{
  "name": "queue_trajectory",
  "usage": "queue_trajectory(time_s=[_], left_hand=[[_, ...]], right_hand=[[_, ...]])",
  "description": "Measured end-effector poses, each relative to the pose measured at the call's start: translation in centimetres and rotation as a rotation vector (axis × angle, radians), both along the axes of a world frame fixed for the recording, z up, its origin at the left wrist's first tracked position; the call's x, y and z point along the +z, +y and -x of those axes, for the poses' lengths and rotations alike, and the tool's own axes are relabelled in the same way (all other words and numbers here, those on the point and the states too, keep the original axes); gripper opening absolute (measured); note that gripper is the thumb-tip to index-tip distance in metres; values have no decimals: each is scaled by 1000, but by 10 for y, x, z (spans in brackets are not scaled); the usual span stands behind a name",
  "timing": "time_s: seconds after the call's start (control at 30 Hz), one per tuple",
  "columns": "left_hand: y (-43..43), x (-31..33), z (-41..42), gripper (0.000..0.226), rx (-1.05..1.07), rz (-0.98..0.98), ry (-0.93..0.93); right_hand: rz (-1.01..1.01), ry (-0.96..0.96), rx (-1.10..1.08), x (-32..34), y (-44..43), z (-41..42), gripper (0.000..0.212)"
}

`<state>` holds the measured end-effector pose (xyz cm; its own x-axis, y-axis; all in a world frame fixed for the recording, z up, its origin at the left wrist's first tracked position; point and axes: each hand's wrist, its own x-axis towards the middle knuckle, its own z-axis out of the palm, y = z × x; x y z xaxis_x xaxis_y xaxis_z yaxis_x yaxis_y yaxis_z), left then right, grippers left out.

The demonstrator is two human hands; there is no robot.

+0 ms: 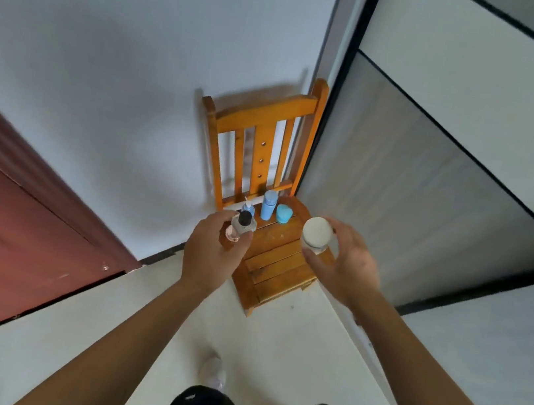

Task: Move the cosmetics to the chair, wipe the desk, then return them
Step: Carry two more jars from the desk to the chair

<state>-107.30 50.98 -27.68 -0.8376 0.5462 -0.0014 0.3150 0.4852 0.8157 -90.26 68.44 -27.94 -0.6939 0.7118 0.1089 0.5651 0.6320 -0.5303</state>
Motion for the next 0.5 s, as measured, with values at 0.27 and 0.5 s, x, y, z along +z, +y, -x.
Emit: queue_trajectory(time_s=[0.27,0.5], left_hand=[[88,-85,46,52,95,208,-75],[146,-225,49,43,340,268,-173]], right_hand=[[166,-162,81,-72,99,58,71],[287,-351,283,-237,167,115,68]])
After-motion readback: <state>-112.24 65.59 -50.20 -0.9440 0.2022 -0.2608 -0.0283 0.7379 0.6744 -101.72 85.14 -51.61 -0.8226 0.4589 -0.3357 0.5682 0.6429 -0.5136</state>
